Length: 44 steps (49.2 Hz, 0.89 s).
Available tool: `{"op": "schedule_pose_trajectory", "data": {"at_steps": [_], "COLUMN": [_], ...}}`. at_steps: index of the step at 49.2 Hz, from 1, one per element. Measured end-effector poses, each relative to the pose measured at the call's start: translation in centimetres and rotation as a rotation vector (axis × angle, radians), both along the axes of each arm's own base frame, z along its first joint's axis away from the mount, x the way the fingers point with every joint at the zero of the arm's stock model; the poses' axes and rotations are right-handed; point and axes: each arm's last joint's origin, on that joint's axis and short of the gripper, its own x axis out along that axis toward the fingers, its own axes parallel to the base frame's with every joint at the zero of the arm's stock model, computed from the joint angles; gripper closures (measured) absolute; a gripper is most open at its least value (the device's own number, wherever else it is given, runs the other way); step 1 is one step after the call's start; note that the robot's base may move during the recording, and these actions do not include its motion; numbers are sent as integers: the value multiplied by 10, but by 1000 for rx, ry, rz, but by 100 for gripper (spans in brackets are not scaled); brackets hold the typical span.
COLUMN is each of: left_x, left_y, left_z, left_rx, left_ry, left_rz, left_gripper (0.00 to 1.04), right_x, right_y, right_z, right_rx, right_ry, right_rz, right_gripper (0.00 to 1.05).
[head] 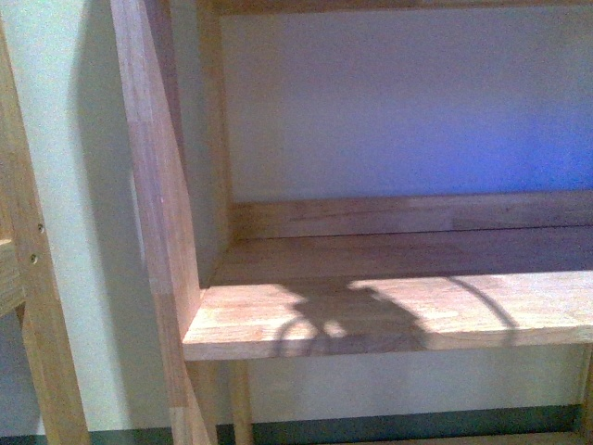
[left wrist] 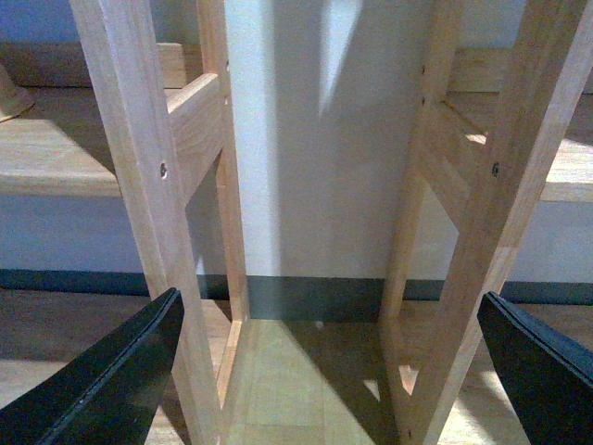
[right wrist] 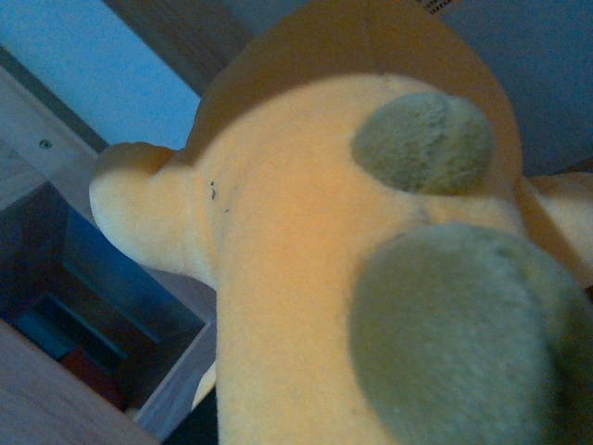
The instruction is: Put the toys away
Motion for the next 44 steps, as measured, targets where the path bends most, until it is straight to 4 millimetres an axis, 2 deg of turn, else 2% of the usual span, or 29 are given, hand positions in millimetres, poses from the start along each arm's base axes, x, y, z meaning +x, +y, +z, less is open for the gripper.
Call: {"op": "schedule_pose_trajectory", "data": {"at_steps": [9,21,28,44], "left_x": [0,0,0,0], "left_y": [0,0,0,0], "left_z": [0,0,0,0], "left_rx": [0,0,0,0], "left_ry": [0,0,0,0], "left_rz": [0,0,0,0], "left_gripper": [6,6,6,6], "right_x": [6,10,1,-18], "right_y": [-10,-14,-17,-23], "right_z": [-1,-8,-4,1], "right_rx": [28,25,23,-46], "right_ry": [-2,9,-1,-48], "right_rz": [-31,-57,-55,-117], "right_gripper": [46,19,2,0]}}
